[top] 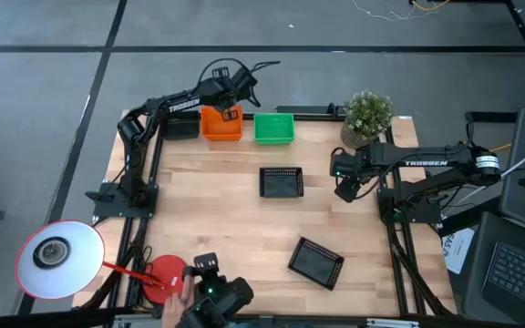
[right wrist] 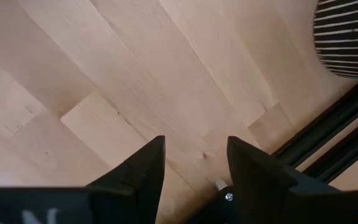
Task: Stack baskets by color
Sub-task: Stack the bottom orange bin on top of the top orange bin, then adjust the black bins
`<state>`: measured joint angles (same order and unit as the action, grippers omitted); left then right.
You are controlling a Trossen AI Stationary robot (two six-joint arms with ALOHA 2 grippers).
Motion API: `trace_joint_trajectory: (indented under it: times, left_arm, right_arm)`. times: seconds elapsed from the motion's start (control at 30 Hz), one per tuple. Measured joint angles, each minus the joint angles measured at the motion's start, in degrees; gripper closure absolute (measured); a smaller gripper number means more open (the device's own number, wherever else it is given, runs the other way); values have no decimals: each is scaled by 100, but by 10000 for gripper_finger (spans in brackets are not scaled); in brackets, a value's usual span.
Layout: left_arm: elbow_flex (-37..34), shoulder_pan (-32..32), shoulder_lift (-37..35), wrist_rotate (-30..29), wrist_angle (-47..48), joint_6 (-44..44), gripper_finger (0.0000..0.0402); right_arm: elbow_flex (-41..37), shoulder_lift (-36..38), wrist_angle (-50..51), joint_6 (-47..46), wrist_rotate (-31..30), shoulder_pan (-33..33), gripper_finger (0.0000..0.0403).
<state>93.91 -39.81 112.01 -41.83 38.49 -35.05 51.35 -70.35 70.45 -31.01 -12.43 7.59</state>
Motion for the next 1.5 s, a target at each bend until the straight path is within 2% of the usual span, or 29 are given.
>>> trace_joint_trajectory:
  times: [0.3, 0.53, 0.63, 0.77, 0.9, 1.0, 1.07, 1.17, 1.23, 1.5]
  left_arm:
    - [-832, 17, 0, -30, -717, 15, 318]
    - [-945, -74, 0, 27, -995, -76, 318]
    - [-933, -58, -16, -257, -1077, -256, 318]
    - [-689, 186, -171, -586, -465, -271, 318]
    - [-374, 705, -472, -565, 997, 533, 317]
    - [-123, 1088, -774, -104, 2484, 1774, 316]
    - [-84, 1301, -1032, 619, 3135, 2570, 316]
    - [-86, 1604, -1327, 1834, 3560, 3391, 319]
    - [-86, 1797, -1511, 2293, 3665, 3629, 320]
    - [-95, 2381, -2137, 2258, 4348, 3980, 321]
  right_arm:
    - [0, 0, -3, -6, 0, 1, 229]
    - [0, 0, -77, -14, 0, 1, 229]
    - [0, 0, -88, -4, 0, -1, 229]
    - [0, 0, -89, -2, 0, 1, 229]
    - [0, 0, -198, -3, 0, 1, 229]
    - [0, 0, -459, -24, 0, 0, 229]
    - [0, 0, -713, -18, 4, 1, 229]
    - [-2, -18, -1187, -21, -6, 3, 229]
    - [0, -148, -1672, -11, 14, 16, 229]
    - [28, -1521, -2146, 229, 174, 14, 229]
